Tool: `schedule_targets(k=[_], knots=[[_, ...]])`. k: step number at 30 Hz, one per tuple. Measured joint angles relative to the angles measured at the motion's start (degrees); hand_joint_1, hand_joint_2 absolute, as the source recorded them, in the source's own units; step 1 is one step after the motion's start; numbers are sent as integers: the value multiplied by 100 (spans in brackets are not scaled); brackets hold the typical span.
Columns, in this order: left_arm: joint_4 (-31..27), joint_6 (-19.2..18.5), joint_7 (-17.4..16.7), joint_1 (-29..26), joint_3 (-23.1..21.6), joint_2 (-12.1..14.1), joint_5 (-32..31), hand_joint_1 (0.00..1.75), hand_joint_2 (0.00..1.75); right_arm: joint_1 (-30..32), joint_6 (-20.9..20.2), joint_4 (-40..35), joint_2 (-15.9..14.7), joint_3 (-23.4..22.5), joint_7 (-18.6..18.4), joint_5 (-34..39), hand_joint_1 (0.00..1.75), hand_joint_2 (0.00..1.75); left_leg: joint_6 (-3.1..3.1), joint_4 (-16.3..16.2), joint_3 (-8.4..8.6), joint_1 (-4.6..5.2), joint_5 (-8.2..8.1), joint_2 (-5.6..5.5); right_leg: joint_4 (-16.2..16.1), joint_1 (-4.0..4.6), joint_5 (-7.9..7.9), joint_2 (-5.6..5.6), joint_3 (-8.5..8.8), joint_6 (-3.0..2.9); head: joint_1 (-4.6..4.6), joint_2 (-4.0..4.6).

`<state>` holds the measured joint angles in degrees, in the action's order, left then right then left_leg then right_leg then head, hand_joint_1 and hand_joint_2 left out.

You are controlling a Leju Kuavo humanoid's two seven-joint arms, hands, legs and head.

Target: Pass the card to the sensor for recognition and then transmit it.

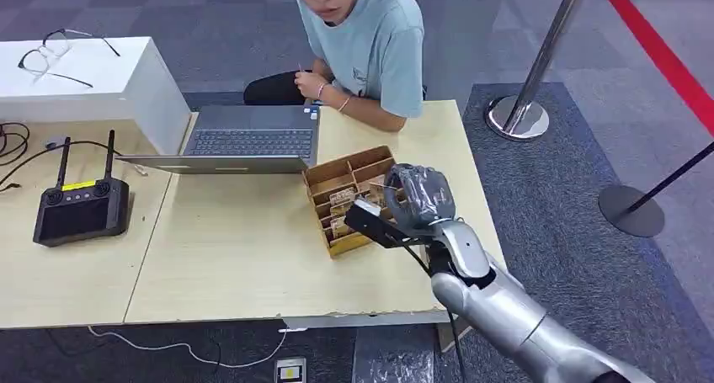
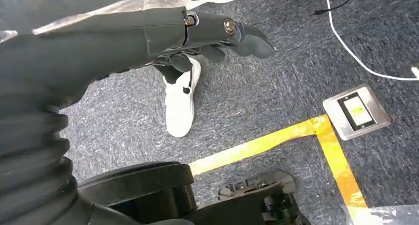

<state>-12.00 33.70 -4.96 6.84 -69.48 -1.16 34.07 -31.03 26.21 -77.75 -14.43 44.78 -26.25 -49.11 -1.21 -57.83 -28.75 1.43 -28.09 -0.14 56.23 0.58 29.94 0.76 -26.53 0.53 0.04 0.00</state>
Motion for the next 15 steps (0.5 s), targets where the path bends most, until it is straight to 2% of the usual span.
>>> schedule_targets(k=[15], knots=[[0, 44, 74, 0, 0, -2, -13, 0, 175, -367, -20, -439, -24, -52, -13, -13, 175, 175, 0, 0, -3, 0, 0, 0, 0, 0, 0, 0, 0, 0, 0, 0]])
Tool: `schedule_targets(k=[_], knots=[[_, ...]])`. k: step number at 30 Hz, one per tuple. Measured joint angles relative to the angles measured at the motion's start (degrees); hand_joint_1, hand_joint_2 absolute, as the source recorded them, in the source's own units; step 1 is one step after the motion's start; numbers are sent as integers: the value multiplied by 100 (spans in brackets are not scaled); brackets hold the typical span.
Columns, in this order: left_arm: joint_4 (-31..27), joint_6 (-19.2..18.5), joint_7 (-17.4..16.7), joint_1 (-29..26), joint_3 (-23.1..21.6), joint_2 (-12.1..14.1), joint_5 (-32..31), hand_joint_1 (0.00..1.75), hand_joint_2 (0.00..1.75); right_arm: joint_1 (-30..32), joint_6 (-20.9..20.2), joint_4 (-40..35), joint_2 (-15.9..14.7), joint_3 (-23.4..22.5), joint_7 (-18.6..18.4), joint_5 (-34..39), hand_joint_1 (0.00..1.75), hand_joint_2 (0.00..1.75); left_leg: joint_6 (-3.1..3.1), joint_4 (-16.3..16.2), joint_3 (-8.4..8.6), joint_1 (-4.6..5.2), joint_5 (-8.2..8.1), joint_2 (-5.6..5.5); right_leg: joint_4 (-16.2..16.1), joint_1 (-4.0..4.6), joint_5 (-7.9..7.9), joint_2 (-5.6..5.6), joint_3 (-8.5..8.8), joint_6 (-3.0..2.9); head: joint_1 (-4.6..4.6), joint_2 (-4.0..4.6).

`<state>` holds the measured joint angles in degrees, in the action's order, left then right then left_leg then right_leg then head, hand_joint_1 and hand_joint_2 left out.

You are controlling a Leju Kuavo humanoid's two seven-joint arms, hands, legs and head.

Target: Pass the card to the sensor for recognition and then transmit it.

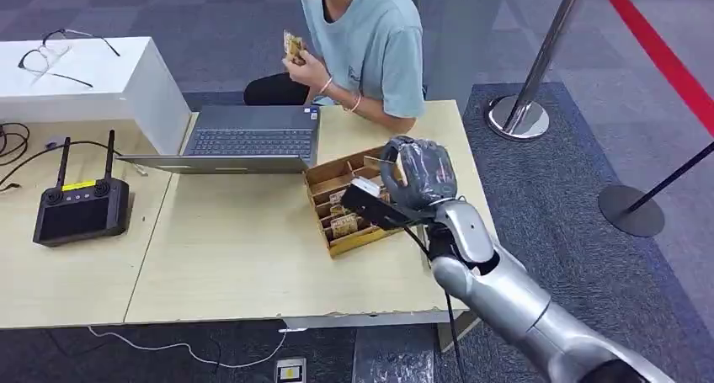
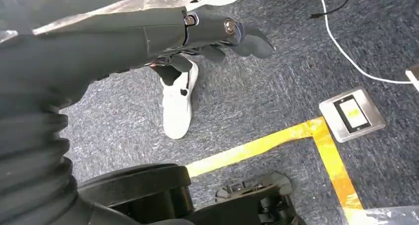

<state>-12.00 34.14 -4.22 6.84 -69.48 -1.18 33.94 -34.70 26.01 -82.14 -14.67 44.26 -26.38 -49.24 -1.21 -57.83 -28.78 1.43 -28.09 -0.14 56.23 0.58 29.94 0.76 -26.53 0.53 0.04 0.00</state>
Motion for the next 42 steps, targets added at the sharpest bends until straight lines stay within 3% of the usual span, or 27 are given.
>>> schedule_targets(k=[34, 35, 36, 37, 38, 40, 41, 42], knots=[[-2, -20, -85, 42, 0, -2, -90, 0, 175, -446, -219, 313, 278, 160, 127, 201, 175, 175, 0, 1, -2, 0, 0, -1, 0, 0, 0, 0, -1, 0, 0, 0], [0, -20, -85, 41, 0, -2, -83, 0, 175, -450, -219, 343, 284, 168, 133, 216, 145, 175, 0, 1, -2, 0, 0, -1, 0, 0, 0, 0, -2, 0, 0, 0], [0, -20, -85, 40, 0, -2, -76, 0, 175, -452, -214, 367, 289, 177, 136, 232, 94, 175, 0, 1, -2, 0, 0, -1, 0, 0, 0, 0, -1, 0, 0, 0], [0, -20, -85, 38, 0, -2, -74, 0, 175, -453, -205, 389, 289, 186, 136, 238, 86, 175, 0, 0, -2, 0, 0, -1, 0, 0, 0, 0, -1, 0, -2, 0], [0, -20, -85, 36, 0, -2, -74, 0, 175, -452, -199, 407, 288, 197, 135, 238, 35, 175, 0, 1, -2, 0, 0, -1, 0, 0, 0, 0, -1, 0, 0, 0], [0, -20, -94, 32, 0, -2, -74, 0, 175, -452, -177, 450, 293, 203, 142, 238, 26, 175, 0, 1, -3, 0, 0, -1, 0, 0, 0, 0, -2, 0, 0, 0], [0, -20, -105, 31, 0, -2, -74, 0, 175, -453, -160, 474, 293, 205, 146, 234, 0, 175, 0, 0, -3, 0, 0, -1, 0, 0, 0, 0, -1, 0, -2, 0], [0, -20, -105, 27, 0, -2, -74, 0, 175, -452, -138, 492, 295, 205, 153, 227, 0, 175, 0, 0, -3, 0, 0, -1, 0, 0, 0, 0, -2, 0, -2, 0]])
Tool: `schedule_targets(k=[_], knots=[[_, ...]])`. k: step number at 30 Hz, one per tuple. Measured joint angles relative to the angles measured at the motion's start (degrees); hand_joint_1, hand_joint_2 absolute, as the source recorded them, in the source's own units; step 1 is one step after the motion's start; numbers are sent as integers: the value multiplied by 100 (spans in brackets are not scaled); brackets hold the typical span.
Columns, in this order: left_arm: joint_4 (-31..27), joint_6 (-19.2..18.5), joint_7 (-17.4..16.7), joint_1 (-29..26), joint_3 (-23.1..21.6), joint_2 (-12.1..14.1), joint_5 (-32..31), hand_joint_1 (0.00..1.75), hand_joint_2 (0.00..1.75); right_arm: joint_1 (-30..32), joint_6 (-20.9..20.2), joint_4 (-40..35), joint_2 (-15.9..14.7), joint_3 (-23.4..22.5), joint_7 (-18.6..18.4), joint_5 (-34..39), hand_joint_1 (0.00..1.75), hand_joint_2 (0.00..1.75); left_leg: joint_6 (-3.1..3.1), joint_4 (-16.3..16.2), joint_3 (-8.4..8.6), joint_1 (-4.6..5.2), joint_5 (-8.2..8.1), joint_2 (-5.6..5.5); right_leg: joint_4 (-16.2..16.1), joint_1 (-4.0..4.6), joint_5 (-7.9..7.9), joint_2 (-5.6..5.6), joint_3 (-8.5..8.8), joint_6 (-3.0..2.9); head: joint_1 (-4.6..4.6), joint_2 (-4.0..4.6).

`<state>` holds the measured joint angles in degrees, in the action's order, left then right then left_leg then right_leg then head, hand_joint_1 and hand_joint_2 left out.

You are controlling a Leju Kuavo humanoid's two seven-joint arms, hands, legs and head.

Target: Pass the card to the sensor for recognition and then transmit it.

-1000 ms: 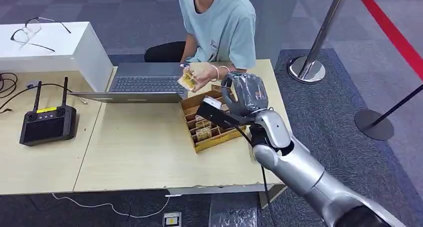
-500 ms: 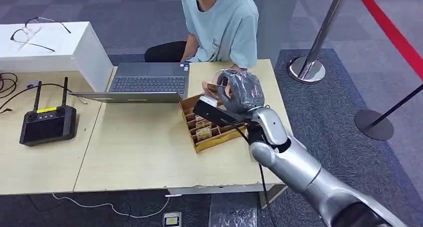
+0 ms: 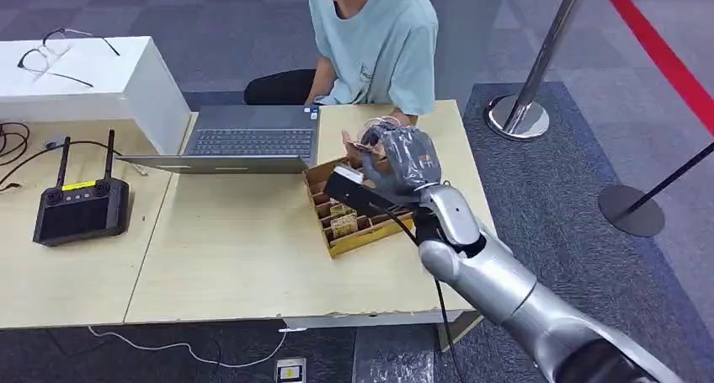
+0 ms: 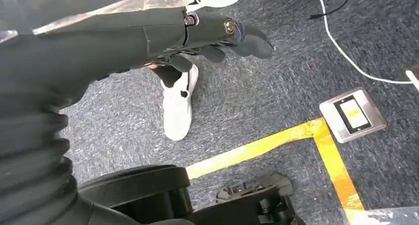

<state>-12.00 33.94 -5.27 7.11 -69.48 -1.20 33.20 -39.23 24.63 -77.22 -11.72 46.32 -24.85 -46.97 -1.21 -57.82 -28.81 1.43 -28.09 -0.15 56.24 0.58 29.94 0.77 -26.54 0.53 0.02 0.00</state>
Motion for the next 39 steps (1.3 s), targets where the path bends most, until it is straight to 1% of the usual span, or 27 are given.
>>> schedule_targets(k=[6, 21, 25, 28, 31, 34, 39], knots=[[0, 0, 11, -2, 0, 0, 2, 0, 175, -1, 98, 87, 7, 4, 20, -90, 0, 175, 0, -1, 0, 0, 0, 0, 0, 0, 0, 0, 0, 0, 2, 0], [0, 2, 20, 3, 0, 0, 7, 0, 175, -4, 144, 88, 22, 9, 17, -160, 0, 175, 0, 0, -1, 0, 0, 0, 0, 0, 0, 0, -1, 0, 0, 0], [0, 11, 31, 5, 0, -2, 33, 0, 175, -5, 212, 85, 20, 9, 17, -192, 0, 175, 0, -1, 1, 0, 0, 0, 0, 0, 0, 0, -1, 0, 0, 0], [-2, 15, 48, 4, 0, -2, 50, 0, 175, -5, 267, 29, 4, -6, -70, -256, 0, 175, 0, -3, 1, 0, 0, 1, 0, -1, 0, 0, -2, 0, 0, 0], [0, 33, 76, -6, 0, -4, 105, 0, 175, -5, 258, -157, -96, -57, -194, -376, 0, 175, 0, -4, 1, 0, 0, 0, 0, 0, 0, 0, -2, 0, 2, 0], [0, 83, 131, -28, 13, -4, 171, 0, 175, 1, 134, -461, -299, -142, -398, -594, 0, 175, 0, -7, 1, 0, 0, 0, 0, -1, 0, 0, -4, 0, 0, 0], [0, 105, 208, -66, 37, -4, 253, 0, 175, 42, -338, -1149, -793, -356, -704, -970, 0, 175, 0, -13, -1, 0, 0, 1, 0, -2, -1, 0, -5, 1, 0, 0]])
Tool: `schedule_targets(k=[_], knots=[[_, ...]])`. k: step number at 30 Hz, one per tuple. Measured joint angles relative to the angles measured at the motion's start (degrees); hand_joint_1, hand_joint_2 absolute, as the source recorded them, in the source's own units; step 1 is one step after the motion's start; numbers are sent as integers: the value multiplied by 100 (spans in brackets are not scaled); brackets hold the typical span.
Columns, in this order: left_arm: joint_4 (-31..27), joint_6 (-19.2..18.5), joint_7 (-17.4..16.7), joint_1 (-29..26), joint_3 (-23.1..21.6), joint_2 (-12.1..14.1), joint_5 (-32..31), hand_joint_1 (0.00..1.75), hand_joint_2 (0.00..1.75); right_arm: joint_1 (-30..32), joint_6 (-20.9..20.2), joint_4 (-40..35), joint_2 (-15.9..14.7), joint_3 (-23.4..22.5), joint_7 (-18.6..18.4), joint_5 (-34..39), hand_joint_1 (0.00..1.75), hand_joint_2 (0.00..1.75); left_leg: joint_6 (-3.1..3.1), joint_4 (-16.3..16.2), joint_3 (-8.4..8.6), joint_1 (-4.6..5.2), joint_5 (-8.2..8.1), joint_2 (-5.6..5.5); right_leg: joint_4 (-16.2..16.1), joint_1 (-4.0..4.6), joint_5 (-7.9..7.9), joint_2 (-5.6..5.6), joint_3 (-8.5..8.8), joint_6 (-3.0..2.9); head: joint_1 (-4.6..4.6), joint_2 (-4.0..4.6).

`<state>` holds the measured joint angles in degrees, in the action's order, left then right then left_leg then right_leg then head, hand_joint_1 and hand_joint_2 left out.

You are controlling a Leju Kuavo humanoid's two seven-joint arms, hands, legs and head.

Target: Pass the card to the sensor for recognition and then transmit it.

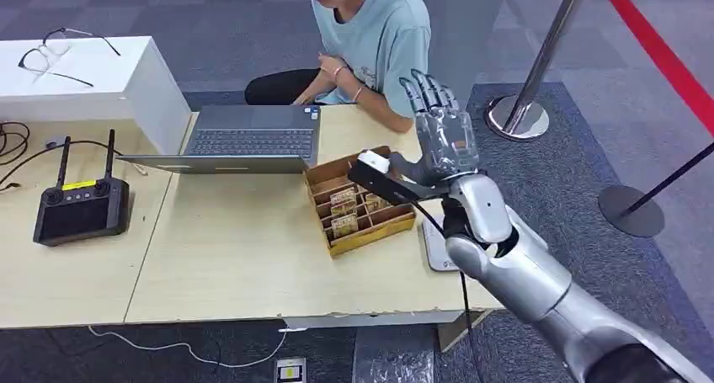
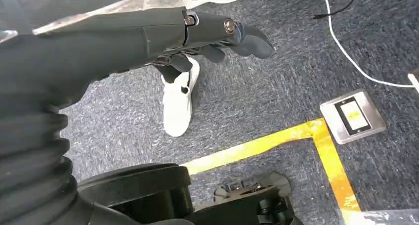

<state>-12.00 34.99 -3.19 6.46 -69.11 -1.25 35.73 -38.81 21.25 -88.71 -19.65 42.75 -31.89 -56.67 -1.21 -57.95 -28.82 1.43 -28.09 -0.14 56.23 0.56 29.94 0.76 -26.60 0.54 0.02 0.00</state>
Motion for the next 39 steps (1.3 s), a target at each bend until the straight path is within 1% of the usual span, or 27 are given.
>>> schedule_targets(k=[5, 10, 12, 15, 17, 21, 24, 26, 29, 32, 36, 39], knots=[[0, 50, 79, -26, 52, 0, 83, 0, 175, 100, -453, -786, -549, -359, -282, -177, 0, 175, 0, -3, 0, 0, 0, -1, 0, 0, -2, 0, 0, 3, 2, 0], [0, 92, 160, -33, 136, -15, 177, 0, 175, 303, -817, -1468, -1094, -713, -431, -287, 0, 175, -1, -3, -1, 1, -1, -1, -1, -1, -2, 0, 1, 3, 0, 0], [0, 96, 188, -34, 162, -20, 208, 0, 175, 450, -1001, -1767, -1362, -887, -505, -341, 0, 175, -1, -6, -2, 0, -1, -3, -1, -1, -2, 1, 1, 3, 0, 0], [0, 92, 160, -39, 221, -20, 254, 0, 175, 656, -1281, -2100, -1702, -1130, -580, -350, 0, 175, -1, -4, -3, 1, -1, -1, -1, -1, -2, 0, 1, 3, 2, 0], [0, 63, 83, -39, 247, -22, 258, 0, 175, 806, -1418, -2315, -1941, -1320, -647, -346, 0, 175, -2, -5, -3, 0, -2, -1, -2, -1, -2, 0, -1, 3, 2, 0], [0, -6, -52, -44, 273, -22, 269, 0, 175, 1308, -1670, -2730, -2415, -1788, -776, -319, 0, 175, -7, -7, -2, 0, -5, -4, -3, -1, -2, 1, 0, 3, 0, 0], [2, -26, -92, -49, 284, -24, 293, 0, 175, 1869, -1885, -3041, -2748, -2276, -807, -243, 0, 175, -7, -6, -3, 1, -6, -2, -3, -1, -2, 0, 0, 3, 2, 0], [2, -37, -111, -48, 286, -24, 293, 0, 175, 2238, -1928, -3239, -2925, -2614, -807, -236, 0, 175, -8, -5, -4, 1, -6, -2, -3, -1, -1, 0, 0, 3, 0, 0], [2, -66, -138, -49, 291, -28, 280, 0, 175, 2764, -1928, -3509, -3089, -3137, -807, -217, 0, 175, -8, -3, -4, 1, -6, -3, -4, -1, -1, 1, 0, 4, 2, 0], [2, -68, -149, -46, 291, -28, 267, 0, 175, 3282, -1832, -3723, -3154, -3690, -798, -133, 0, 175, -8, -3, -1, 0, -6, -2, -4, 1, -1, 1, 3, 4, 0, 0], [2, -15, -2, -50, 302, -31, 297, 0, 175, 3999, -1505, -3860, -3117, -4421, -667, 161, 0, 175, -8, -2, -1, 0, -6, -2, -4, 1, -1, 1, 2, 3, 2, 0], [2, 76, 140, -50, 345, -52, 376, 0, 175, 4551, -1146, -3852, -2997, -4906, -540, 183, 0, 175, -8, -2, 1, -1, -6, -4, -4, 1, -1, 1, 2, 3, 0, 0]])
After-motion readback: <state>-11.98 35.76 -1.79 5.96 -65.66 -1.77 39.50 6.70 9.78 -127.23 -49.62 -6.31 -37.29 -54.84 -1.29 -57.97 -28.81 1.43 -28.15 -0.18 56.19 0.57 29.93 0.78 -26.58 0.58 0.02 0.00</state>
